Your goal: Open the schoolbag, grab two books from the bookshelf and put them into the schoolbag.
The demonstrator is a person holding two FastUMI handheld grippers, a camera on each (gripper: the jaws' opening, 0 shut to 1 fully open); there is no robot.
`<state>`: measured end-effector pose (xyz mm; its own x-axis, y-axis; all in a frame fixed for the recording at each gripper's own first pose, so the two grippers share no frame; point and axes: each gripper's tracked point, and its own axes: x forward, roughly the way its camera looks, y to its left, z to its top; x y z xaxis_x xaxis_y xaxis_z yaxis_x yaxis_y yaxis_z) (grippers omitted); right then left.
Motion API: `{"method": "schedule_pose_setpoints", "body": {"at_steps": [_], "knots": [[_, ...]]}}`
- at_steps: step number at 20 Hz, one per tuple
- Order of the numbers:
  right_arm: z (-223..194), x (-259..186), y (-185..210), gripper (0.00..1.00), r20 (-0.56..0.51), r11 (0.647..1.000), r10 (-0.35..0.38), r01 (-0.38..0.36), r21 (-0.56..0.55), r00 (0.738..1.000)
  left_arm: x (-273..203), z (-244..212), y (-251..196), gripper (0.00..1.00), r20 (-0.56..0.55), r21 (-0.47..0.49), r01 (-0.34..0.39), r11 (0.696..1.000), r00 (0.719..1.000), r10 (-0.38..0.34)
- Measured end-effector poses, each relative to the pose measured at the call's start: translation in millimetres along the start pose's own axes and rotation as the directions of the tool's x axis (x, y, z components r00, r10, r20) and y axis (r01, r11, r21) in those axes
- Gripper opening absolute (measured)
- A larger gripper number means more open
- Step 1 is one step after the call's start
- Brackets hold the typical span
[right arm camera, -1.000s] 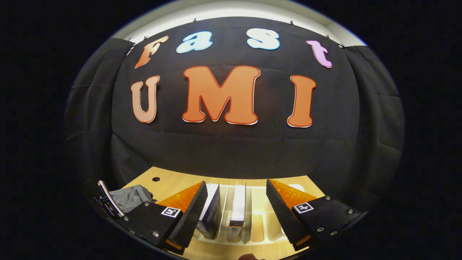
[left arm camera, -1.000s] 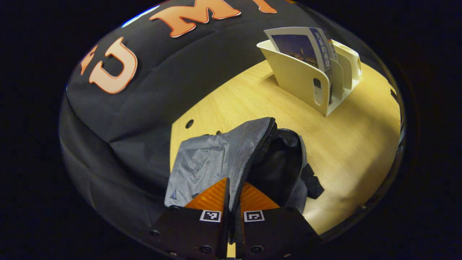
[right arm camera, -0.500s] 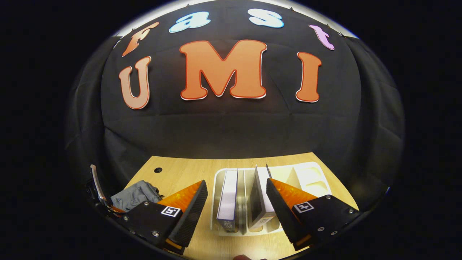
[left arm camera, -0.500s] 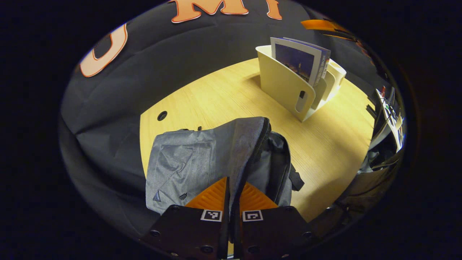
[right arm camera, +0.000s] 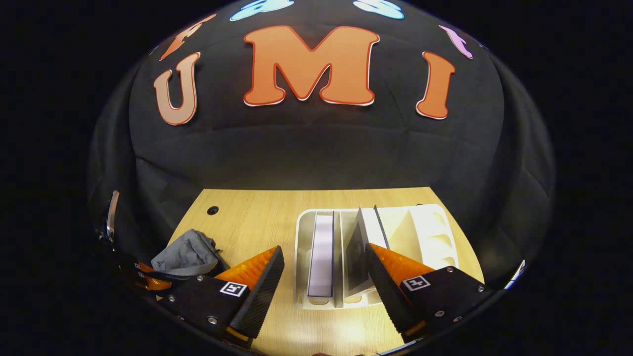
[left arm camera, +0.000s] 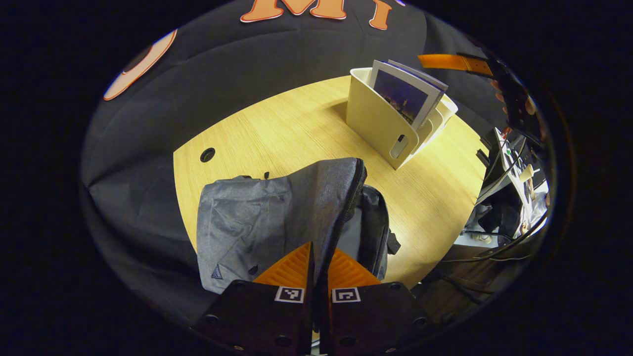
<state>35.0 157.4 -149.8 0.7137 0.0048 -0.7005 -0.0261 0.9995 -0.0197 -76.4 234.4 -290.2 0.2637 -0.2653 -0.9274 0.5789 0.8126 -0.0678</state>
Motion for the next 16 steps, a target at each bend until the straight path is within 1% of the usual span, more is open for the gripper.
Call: {"method": "schedule_pose_setpoints", "body": {"at_steps": [2, 3, 4, 7, 8, 11, 13, 14, 15, 16], "knots": [[-5.7, 7.7, 5.6, 0.98, -0.075, 1.0, 0.03, -0.03, 0.007, 0.997, -6.9, 3.9, 2.9, 0.06, -0.019, -0.011, 0.035, 0.999, 0.999, -0.036], [-11.3, 14.2, 7.5, 0.98, -0.136, 0.999, 0.04, -0.039, 0.009, 0.99, -9.4, 4.4, 6.9, 0.06, -0.04, -0.018, 0.059, 0.998, 0.997, -0.059], [-18.6, 19.0, 5.4, 0.98, -0.196, 1.0, 0.027, -0.028, 0.0, 0.98, -9.8, 3.3, 9.6, 0.07, -0.062, -0.01, 0.074, 0.997, 0.995, -0.075], [-28.2, 34.8, 8.8, 0.98, -0.29, 0.999, 0.035, -0.04, -0.009, 0.956, -10.8, 7.6, 17.4, 0.06, -0.1, -0.037, 0.098, 0.995, 0.99, -0.101], [-28.7, 40.3, 8.4, 0.98, -0.317, 0.999, 0.037, -0.043, -0.01, 0.948, -11.7, 9.9, 19.3, 0.06, -0.108, -0.041, 0.1, 0.994, 0.989, -0.104], [-29.6, 55.9, -1.1, 0.96, -0.362, 0.997, -0.014, -0.012, -0.071, 0.932, -13.6, 15.0, 34.4, 0.06, -0.127, -0.03, 0.072, 0.997, 0.989, -0.075], [-32.6, 64.0, 2.5, 0.95, -0.396, 0.998, 0.001, -0.023, -0.05, 0.918, -16.8, 19.9, 38.1, 0.06, -0.133, -0.044, 0.071, 0.997, 0.988, -0.076], [-33.8, 68.3, 5.2, 0.89, -0.422, 0.999, 0.018, -0.034, -0.031, 0.907, -17.7, 22.4, 38.1, 0.06, -0.135, -0.045, 0.068, 0.997, 0.988, -0.074], [-37.2, 73.7, 6.4, 0.86, -0.446, 0.999, 0.024, -0.036, -0.019, 0.895, -16.3, 22.8, 38.2, 0.06, -0.139, -0.046, 0.063, 0.997, 0.988, -0.069], [-41.8, 78.7, 7.9, 0.69, -0.474, 0.999, 0.031, -0.042, -0.014, 0.88, -15.3, 23.1, 36.6, 0.06, -0.142, -0.052, 0.061, 0.997, 0.988, -0.068]]}}
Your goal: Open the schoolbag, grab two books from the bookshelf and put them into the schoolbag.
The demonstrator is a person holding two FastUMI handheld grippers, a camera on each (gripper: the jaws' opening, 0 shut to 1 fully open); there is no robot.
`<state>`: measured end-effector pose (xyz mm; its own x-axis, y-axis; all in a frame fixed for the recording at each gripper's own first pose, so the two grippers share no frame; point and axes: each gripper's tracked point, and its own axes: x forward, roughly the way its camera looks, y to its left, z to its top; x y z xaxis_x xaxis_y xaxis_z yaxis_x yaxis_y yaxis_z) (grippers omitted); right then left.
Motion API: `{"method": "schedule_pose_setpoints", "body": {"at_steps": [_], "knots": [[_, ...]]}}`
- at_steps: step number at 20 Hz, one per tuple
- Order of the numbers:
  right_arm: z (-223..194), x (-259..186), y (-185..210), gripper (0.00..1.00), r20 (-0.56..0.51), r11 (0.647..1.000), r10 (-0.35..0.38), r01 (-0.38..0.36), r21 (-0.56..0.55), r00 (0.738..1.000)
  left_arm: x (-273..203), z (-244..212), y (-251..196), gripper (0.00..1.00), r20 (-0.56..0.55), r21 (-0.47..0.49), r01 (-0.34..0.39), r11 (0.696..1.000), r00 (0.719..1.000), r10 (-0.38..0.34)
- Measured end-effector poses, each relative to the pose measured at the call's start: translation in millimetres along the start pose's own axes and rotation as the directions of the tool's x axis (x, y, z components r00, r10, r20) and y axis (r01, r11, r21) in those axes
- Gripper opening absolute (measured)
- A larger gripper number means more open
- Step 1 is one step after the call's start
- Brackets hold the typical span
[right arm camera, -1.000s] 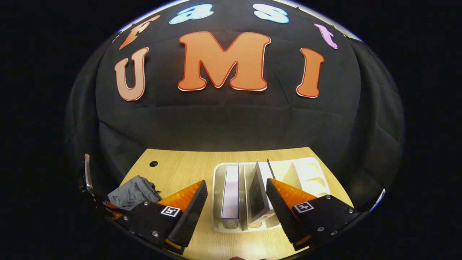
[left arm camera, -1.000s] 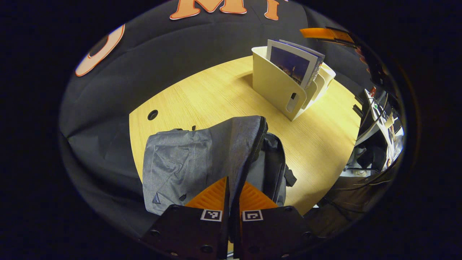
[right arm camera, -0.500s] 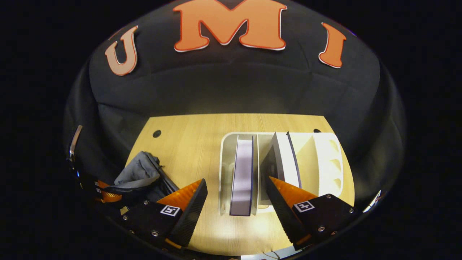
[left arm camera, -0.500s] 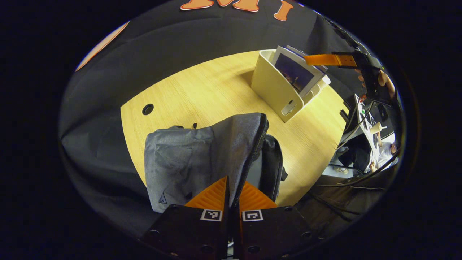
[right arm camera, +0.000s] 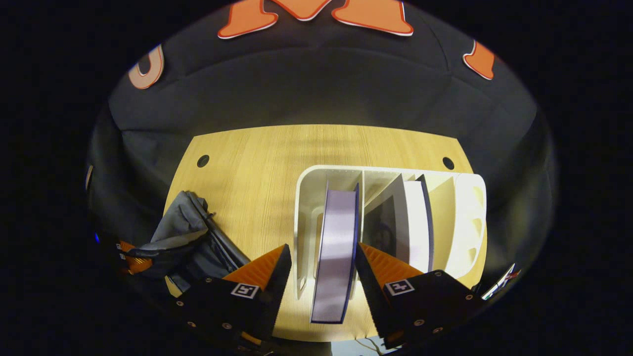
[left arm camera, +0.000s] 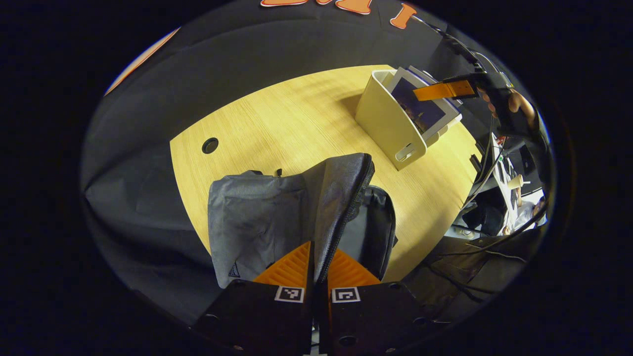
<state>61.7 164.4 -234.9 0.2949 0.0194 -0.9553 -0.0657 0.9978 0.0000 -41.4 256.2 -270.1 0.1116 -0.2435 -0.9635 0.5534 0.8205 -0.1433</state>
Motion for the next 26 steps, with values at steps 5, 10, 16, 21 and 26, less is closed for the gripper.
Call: {"method": "schedule_pose_setpoints", "body": {"at_steps": [5, 10, 16, 21, 26], "knots": [[-3.9, 15.8, 6.1, 0.58, -0.087, 1.0, 0.026, -0.026, 0.005, 0.996, 4.2, -1.9, 1.3, 0.06, -0.009, -0.026, -0.012, 1.0, 1.0, 0.012], [-13.9, 13.1, -4.8, 0.38, -0.158, 1.0, 0.019, -0.019, 0.001, 0.987, 7.3, -4.4, -0.3, 0.06, -0.011, -0.046, -0.015, 0.999, 1.0, 0.015], [-1.0, -31.3, -26.1, 0.36, -0.097, 0.995, 0.076, -0.07, 0.065, 0.992, 9.1, -5.1, -3.9, 0.06, -0.016, -0.05, -0.018, 0.999, 1.0, 0.017], [11.7, -79.6, -44.3, 0.37, -0.022, 0.992, 0.107, -0.105, 0.077, 0.994, 8.4, -2.9, -4.6, 0.06, -0.021, -0.04, -0.028, 0.999, 0.999, 0.027], [14.8, -121.2, -46.1, 0.36, 0.052, 0.983, 0.159, -0.163, 0.083, 0.986, 4.8, 4.3, -9.2, 0.06, -0.004, -0.034, -0.04, 0.999, 0.999, 0.04]]}}
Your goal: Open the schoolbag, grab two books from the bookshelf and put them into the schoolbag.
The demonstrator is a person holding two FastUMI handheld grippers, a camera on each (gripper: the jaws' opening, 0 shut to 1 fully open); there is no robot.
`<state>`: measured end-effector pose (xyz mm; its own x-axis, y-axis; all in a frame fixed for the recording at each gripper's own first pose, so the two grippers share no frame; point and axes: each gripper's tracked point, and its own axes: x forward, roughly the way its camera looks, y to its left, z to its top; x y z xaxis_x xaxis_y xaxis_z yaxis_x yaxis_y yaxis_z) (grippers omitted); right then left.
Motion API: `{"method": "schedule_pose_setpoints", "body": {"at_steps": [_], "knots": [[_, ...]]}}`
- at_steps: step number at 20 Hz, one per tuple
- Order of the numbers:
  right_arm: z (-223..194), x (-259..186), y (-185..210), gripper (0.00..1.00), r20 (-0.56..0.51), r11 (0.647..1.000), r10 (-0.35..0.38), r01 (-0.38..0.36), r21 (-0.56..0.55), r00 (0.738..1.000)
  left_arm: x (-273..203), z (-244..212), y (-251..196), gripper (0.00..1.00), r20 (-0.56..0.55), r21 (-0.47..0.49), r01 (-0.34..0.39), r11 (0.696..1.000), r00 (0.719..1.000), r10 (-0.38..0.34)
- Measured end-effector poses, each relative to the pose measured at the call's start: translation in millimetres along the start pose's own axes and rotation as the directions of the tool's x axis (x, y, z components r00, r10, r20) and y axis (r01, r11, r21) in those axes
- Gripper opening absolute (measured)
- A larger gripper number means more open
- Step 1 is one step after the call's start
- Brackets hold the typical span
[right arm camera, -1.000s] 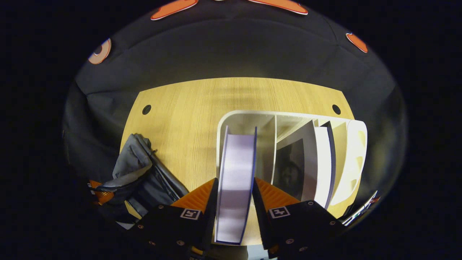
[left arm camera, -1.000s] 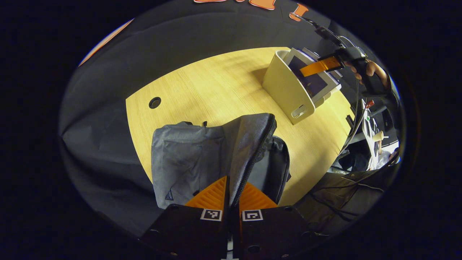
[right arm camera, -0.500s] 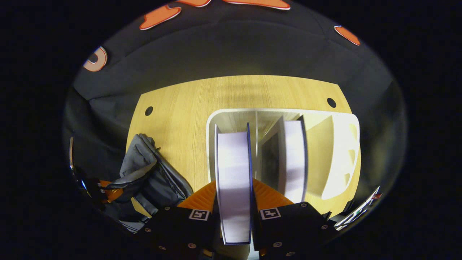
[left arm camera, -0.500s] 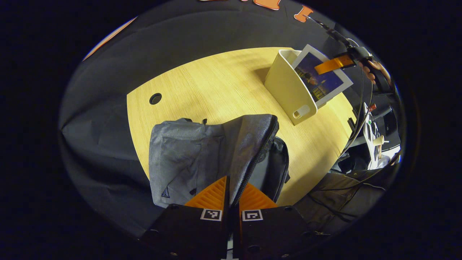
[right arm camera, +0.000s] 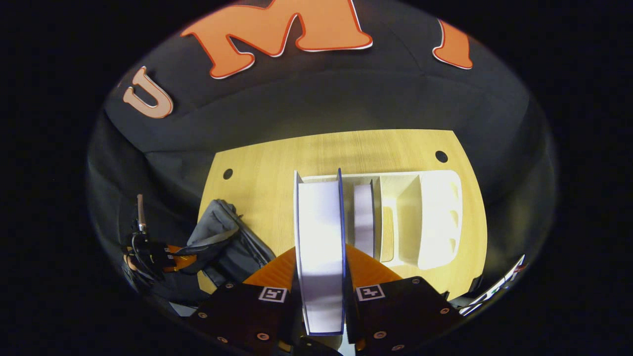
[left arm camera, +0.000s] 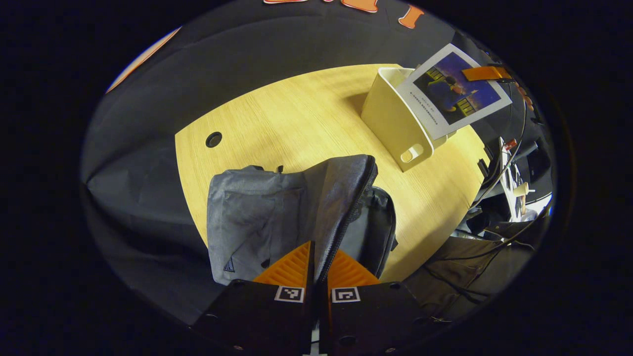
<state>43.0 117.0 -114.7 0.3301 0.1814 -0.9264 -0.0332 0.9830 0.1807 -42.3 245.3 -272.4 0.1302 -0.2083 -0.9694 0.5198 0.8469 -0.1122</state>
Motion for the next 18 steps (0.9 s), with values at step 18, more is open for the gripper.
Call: {"method": "schedule_pose_setpoints", "body": {"at_steps": [18], "knots": [[-42.6, -31.9, 47.6, 0.36, 0.133, 0.951, 0.277, -0.291, 0.106, 0.952, 1.3, 17.1, -41.9, 0.05, 0.104, -0.105, 0.045, 0.993, 0.994, -0.034]]}}
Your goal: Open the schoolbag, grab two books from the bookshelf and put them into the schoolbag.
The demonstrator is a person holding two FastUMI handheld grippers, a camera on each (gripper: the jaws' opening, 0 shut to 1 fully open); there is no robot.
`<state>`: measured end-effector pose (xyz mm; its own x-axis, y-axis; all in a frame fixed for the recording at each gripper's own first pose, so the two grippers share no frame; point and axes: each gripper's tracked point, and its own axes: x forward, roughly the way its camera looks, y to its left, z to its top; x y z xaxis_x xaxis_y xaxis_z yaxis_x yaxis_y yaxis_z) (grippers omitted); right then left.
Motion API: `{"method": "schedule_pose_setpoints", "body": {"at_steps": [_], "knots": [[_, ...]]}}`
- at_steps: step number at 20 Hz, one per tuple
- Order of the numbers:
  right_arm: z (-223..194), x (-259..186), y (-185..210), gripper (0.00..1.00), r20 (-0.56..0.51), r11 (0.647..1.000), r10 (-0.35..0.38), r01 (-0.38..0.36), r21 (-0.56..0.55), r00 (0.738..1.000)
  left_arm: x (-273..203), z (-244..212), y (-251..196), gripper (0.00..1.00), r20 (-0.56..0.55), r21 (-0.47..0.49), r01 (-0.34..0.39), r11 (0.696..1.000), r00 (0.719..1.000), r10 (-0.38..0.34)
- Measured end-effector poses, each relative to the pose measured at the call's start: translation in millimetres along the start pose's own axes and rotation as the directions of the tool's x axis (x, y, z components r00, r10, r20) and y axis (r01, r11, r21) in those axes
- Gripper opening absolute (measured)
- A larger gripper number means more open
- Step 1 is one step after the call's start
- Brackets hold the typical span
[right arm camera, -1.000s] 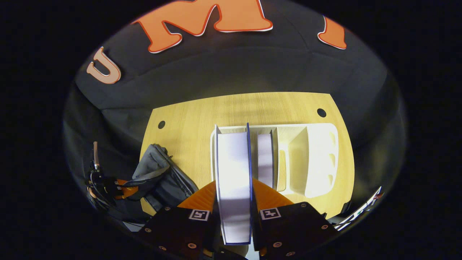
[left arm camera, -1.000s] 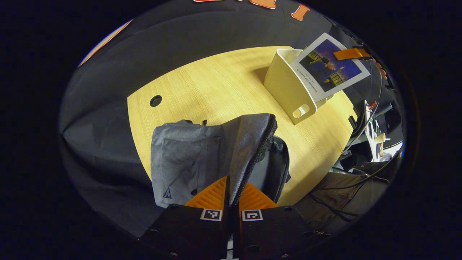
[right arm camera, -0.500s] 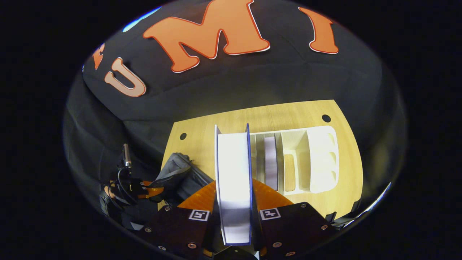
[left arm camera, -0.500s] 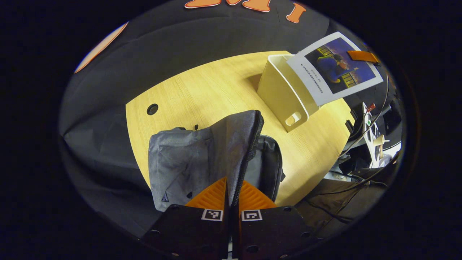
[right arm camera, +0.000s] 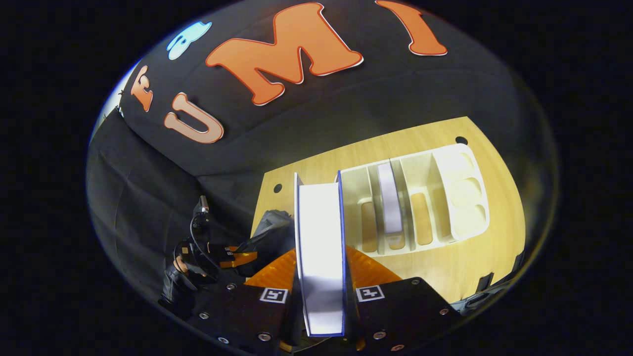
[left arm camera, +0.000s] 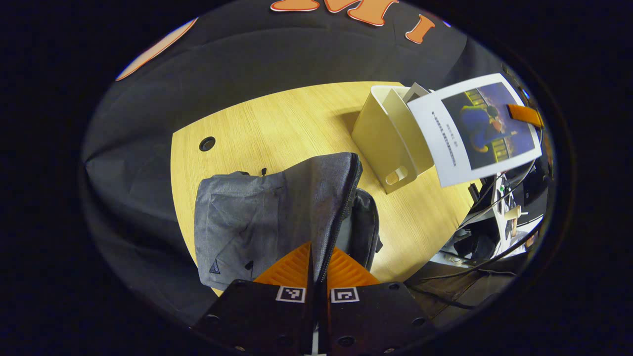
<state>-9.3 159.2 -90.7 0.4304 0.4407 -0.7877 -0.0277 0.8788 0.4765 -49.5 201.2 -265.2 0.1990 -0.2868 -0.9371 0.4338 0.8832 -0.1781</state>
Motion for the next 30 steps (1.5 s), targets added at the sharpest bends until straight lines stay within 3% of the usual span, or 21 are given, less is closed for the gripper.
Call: {"method": "schedule_pose_setpoints", "body": {"at_steps": [9, 16, 26, 30], "knots": [[-72.4, 51.5, 34.1, 0.35, -0.052, 0.985, 0.147, -0.141, 0.101, 0.988, -10.0, 3.0, 0.9, 0.05, 0.063, -0.087, -0.015, 0.996, 0.998, 0.021], [-116.7, 111.9, 59.9, 0.35, -0.037, 0.939, 0.251, -0.234, 0.253, 0.967, -17.6, 7.7, 4.6, 0.05, 0.092, -0.117, -0.031, 0.993, 0.995, 0.041], [-137.6, 190.1, 93.0, 0.34, 0.009, 0.909, 0.3, -0.288, 0.302, 0.954, -27.5, -3.5, 3.5, 0.05, 0.133, -0.138, -0.022, 0.99, 0.99, 0.041], [-145.1, 219.8, 107.8, 0.34, 0.016, 0.877, 0.337, -0.321, 0.358, 0.941, -32.6, -6.2, 5.8, 0.05, 0.157, -0.154, -0.011, 0.988, 0.987, 0.036]]}}
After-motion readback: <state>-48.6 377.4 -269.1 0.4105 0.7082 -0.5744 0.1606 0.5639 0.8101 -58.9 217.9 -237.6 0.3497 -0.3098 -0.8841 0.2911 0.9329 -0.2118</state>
